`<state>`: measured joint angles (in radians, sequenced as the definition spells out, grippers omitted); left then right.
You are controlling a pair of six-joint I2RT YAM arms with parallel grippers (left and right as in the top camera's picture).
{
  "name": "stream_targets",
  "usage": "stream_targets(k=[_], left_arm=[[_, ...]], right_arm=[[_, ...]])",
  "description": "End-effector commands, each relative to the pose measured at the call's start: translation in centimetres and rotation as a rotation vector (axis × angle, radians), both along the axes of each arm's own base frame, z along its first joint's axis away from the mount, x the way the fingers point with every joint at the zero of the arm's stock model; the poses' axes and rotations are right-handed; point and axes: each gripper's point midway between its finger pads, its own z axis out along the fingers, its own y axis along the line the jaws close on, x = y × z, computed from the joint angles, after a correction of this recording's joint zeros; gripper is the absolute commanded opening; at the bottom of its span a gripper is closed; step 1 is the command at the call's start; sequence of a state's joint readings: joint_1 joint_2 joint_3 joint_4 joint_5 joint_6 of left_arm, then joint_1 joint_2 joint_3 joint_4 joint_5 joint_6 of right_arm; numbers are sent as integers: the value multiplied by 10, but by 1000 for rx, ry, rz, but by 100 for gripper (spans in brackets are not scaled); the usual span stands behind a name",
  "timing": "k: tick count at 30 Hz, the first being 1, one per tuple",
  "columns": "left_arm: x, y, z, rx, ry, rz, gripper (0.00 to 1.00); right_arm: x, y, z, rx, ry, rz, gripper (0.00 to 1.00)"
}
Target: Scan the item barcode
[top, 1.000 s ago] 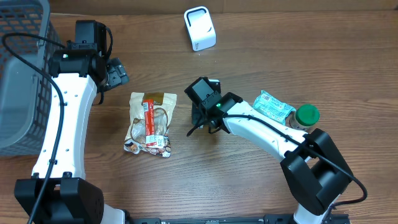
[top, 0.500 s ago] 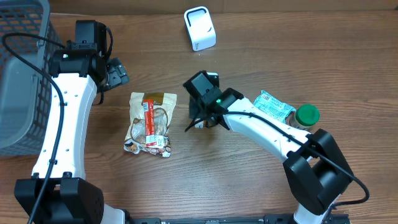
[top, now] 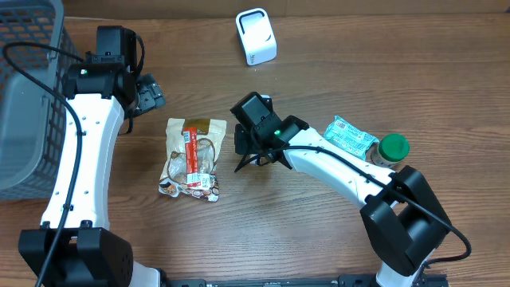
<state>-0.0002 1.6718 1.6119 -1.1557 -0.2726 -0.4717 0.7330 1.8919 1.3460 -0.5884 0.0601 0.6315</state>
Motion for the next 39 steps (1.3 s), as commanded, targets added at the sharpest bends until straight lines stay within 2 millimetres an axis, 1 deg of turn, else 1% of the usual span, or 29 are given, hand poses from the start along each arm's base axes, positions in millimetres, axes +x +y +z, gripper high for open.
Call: stream_targets(k=[1, 7, 12, 15, 18, 20, 26, 28, 33, 36, 37, 39], left_arm=[[1, -1, 7, -5, -22, 2, 100], [1, -1, 7, -5, -22, 2, 100], [1, -1, 7, -5, -22, 2, 100], [1, -1, 7, -5, -22, 2, 100], [1, -1, 7, -5, -22, 2, 100], [1, -1, 7, -5, -22, 2, 100], [1, -1, 7, -5, -22, 2, 100], [1, -1, 7, -5, -22, 2, 100], [1, -1, 7, -5, -22, 2, 100], [1, -1, 7, -5, -22, 2, 100], [1, -1, 7, -5, -22, 2, 100], [1, -1, 7, -5, -22, 2, 100]], right_arm=[[1, -5, -8, -29, 0, -9, 4], [-3, 1, -16, -8, 34, 6, 4], [-5, -2, -26, -30, 53, 6, 4], [-4, -13, -29, -77, 49, -17, 4], [-2, -31, -32, -146, 44, -51, 4], [-2, -36, -30, -157, 50, -60, 4], [2, -51, -12, -203, -4, -94, 4], [3, -57, -8, -229, -19, -107, 4], [2, -67, -9, -277, -24, -121, 8], [2, -64, -9, -264, -22, -118, 11], [2, -57, -9, -230, -14, -105, 19], [2, -47, -8, -185, -9, -89, 27]])
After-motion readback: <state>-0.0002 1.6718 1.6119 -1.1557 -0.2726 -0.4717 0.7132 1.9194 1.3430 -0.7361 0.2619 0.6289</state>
